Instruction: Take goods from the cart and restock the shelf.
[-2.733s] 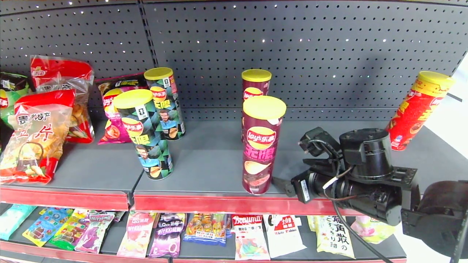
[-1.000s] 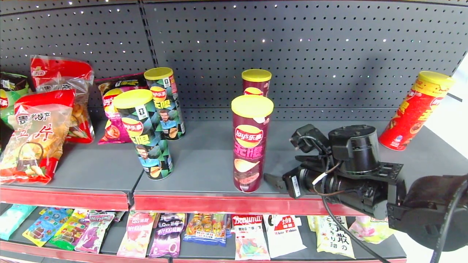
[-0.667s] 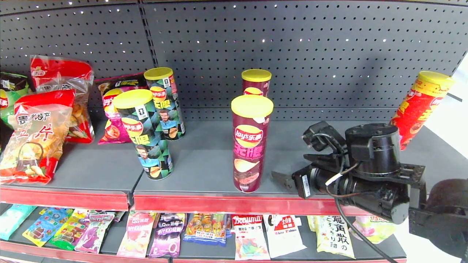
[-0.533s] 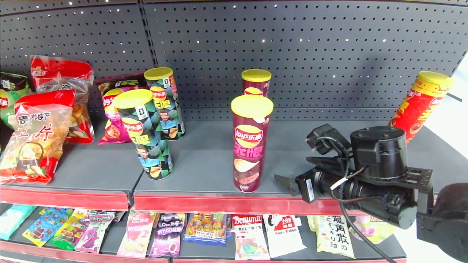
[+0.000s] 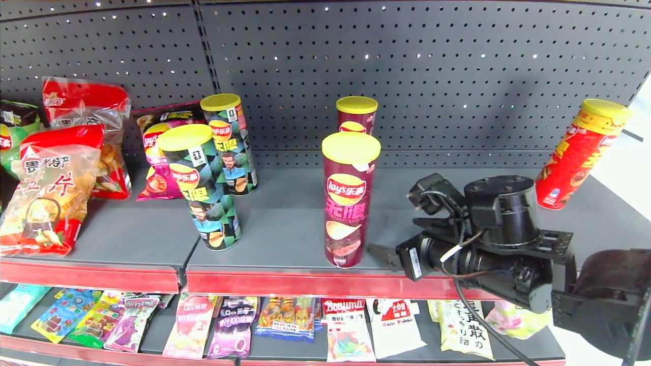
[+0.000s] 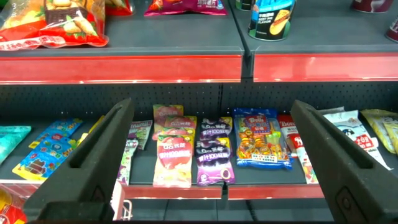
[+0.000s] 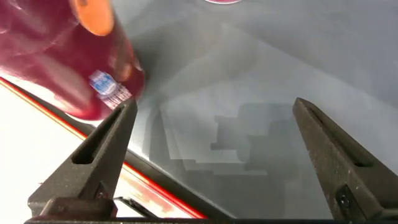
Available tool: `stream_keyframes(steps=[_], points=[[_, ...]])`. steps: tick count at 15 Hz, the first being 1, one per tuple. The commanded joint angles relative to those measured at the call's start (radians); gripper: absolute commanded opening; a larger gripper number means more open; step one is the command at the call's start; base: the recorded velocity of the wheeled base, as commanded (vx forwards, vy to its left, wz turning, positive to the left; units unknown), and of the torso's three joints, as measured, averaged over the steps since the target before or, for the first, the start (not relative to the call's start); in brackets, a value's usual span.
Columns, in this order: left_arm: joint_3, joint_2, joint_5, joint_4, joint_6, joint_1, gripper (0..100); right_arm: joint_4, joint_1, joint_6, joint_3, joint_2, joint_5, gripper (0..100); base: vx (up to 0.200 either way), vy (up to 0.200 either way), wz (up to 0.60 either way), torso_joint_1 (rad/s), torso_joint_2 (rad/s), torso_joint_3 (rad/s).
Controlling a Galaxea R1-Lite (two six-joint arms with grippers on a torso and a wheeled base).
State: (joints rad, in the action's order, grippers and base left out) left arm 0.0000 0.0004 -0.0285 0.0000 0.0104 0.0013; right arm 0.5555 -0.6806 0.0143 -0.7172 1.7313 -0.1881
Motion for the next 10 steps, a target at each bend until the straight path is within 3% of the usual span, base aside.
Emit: stream_keyframes(steps=[1,10], points=[[0.000,0.000,0.001,0.000,0.000,0.000,100,0.000,-0.007,0.001,-0.002,0.022,-0.002,100,0.000,0.000,0.00,0.000,0.00,0.000],[0.000,0.000,0.001,0.000,-0.001,0.000,100,0.000,-0.019,0.004,-0.019,0.050,-0.002,100,0.000,0.000,0.00,0.000,0.00,0.000]])
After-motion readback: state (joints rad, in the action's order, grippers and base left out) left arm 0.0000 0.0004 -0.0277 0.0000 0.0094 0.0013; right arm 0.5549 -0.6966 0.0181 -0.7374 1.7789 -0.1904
